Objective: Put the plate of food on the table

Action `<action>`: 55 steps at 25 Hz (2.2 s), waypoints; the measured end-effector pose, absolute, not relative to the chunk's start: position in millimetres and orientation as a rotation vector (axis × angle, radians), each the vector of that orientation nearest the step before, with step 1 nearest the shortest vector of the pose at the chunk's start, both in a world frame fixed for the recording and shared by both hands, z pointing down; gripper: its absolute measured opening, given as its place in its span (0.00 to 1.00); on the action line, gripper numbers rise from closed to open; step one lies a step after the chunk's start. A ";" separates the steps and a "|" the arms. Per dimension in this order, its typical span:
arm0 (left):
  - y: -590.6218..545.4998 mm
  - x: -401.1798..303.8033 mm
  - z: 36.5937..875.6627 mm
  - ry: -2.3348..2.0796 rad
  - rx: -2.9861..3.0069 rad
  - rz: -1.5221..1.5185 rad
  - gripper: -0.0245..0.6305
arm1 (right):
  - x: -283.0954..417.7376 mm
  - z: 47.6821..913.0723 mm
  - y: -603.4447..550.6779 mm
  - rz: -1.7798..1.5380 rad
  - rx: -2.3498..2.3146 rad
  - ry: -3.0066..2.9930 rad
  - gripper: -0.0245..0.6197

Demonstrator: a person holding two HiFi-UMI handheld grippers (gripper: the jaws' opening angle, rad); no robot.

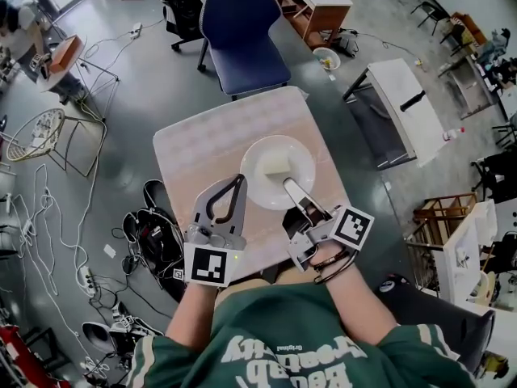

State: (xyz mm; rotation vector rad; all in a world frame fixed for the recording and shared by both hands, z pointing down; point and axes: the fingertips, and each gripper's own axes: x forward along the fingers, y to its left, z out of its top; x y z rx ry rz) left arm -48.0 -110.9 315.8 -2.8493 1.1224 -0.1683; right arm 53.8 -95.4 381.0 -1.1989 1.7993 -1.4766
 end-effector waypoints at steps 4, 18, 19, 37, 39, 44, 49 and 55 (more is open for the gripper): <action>-117.7 -39.7 320.1 1.141 -2.842 -0.186 0.05 | 60.9 386.9 -105.8 -1.494 -1.188 1.812 0.08; -142.4 -24.3 336.8 1.234 -2.828 -0.236 0.05 | 72.7 408.1 -134.4 -1.579 -1.147 1.857 0.08; -144.7 -23.8 338.8 1.239 -2.827 -0.242 0.05 | 73.3 410.2 -137.8 -1.583 -1.146 1.861 0.08; -200.3 -19.7 386.1 1.326 -2.773 -0.304 0.05 | 77.3 483.8 -194.4 -1.764 -1.168 1.831 0.08; -206.5 -23.1 395.0 1.357 -2.774 -0.314 0.05 | 76.1 496.0 -200.0 -1.790 -1.175 1.823 0.08; -219.1 -30.5 416.0 1.427 -2.783 -0.339 0.05 | 67.5 522.1 -213.2 -1.827 -1.181 1.881 0.08; -228.8 -33.6 435.1 1.449 -2.791 -0.376 0.05 | 55.6 545.9 -233.7 -1.826 -1.162 1.937 0.08; -239.5 -38.1 449.9 1.486 -2.799 -0.389 0.05 | 46.8 587.4 -243.2 -1.966 -1.212 1.835 0.08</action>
